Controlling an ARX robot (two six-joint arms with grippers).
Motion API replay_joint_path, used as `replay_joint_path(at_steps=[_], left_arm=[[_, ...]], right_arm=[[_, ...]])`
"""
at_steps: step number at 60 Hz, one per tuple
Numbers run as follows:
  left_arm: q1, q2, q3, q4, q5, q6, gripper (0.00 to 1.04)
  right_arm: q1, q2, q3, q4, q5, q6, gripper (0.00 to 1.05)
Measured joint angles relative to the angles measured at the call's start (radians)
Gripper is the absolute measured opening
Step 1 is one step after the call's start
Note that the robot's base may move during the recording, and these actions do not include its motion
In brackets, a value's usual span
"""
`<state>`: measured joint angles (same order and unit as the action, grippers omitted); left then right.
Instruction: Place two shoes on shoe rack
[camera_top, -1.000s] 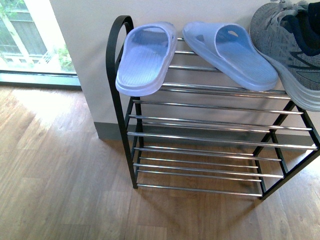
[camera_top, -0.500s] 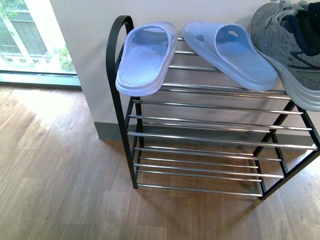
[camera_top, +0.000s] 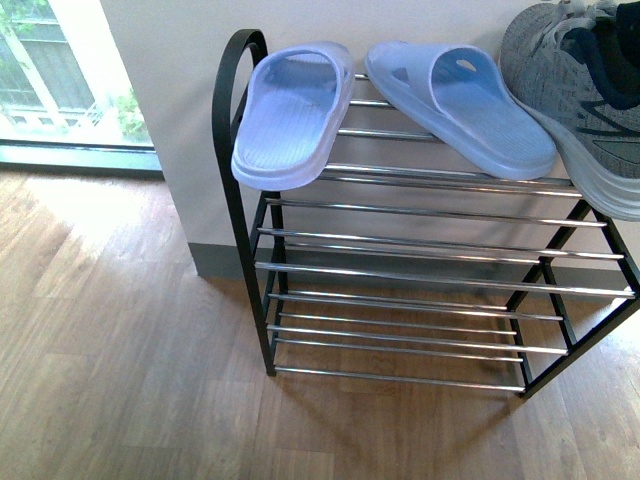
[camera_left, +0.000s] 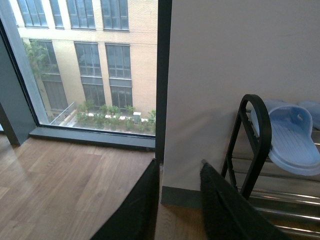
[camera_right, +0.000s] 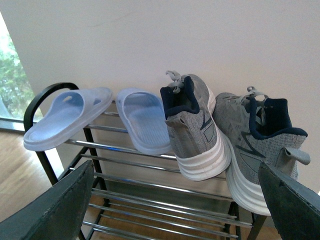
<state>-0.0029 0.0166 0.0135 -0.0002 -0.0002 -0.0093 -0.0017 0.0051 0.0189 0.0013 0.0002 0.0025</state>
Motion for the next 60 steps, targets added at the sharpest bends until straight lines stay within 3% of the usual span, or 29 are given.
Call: replay_joint_path(at_steps=[5, 15, 19, 60], left_arm=[[0.0, 0.0, 0.0, 0.0, 0.0, 0.0, 0.43], [0.0, 0.0, 0.0, 0.0, 0.0, 0.0, 0.87], [0.0, 0.0, 0.0, 0.0, 0.0, 0.002, 0.97], [0.0, 0.0, 0.0, 0.0, 0.0, 0.003, 0.95]], right_arm=[[0.0, 0.0, 0.0, 0.0, 0.0, 0.0, 0.95], [0.0, 0.0, 0.0, 0.0, 0.0, 0.0, 0.95], [0.0, 0.0, 0.0, 0.0, 0.0, 0.0, 0.95], [0.0, 0.0, 0.0, 0.0, 0.0, 0.0, 0.95]])
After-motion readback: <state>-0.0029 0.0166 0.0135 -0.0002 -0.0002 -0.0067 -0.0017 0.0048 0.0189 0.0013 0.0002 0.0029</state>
